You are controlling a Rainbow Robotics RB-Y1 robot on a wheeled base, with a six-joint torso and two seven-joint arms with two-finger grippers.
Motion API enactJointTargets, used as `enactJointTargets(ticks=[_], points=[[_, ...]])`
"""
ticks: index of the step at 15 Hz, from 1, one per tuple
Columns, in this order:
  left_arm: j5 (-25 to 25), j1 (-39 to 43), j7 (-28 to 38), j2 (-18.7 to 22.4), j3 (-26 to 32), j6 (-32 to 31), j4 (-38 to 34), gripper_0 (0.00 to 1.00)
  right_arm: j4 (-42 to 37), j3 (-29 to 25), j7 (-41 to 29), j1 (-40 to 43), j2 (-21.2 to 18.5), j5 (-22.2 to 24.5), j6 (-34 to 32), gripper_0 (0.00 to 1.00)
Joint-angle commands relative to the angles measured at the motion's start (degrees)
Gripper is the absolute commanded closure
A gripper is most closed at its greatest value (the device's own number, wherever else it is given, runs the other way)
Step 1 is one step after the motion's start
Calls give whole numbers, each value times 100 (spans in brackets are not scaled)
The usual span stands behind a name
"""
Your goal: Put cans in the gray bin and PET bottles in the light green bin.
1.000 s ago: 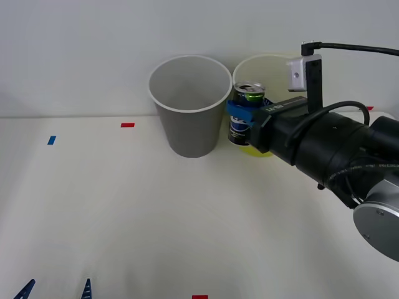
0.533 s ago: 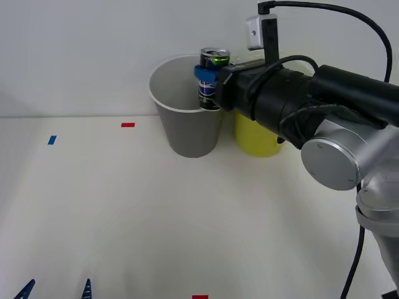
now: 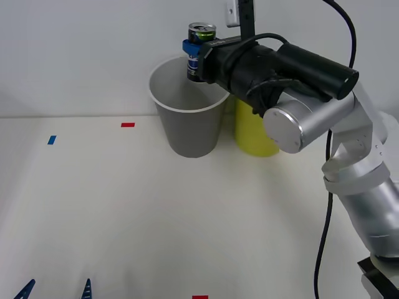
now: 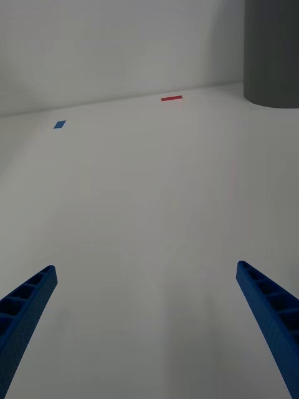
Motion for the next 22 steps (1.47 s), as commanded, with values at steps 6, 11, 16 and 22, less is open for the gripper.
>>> enactJointTargets(ticks=[6, 11, 16, 22], points=[[0, 0, 0, 0, 0, 0, 0, 0, 1291, 381, -37, -612, 146, 199, -839, 100], [0, 0, 0, 0, 0, 0, 0, 0, 1827, 390, 16, -814, 216, 243, -1226, 100], [0, 0, 0, 0, 0, 0, 0, 0, 1836, 390, 16, -805, 190, 463, -1331, 36], [0, 0, 0, 0, 0, 0, 0, 0, 1827, 408, 24, -691, 427, 445, -1419, 9]])
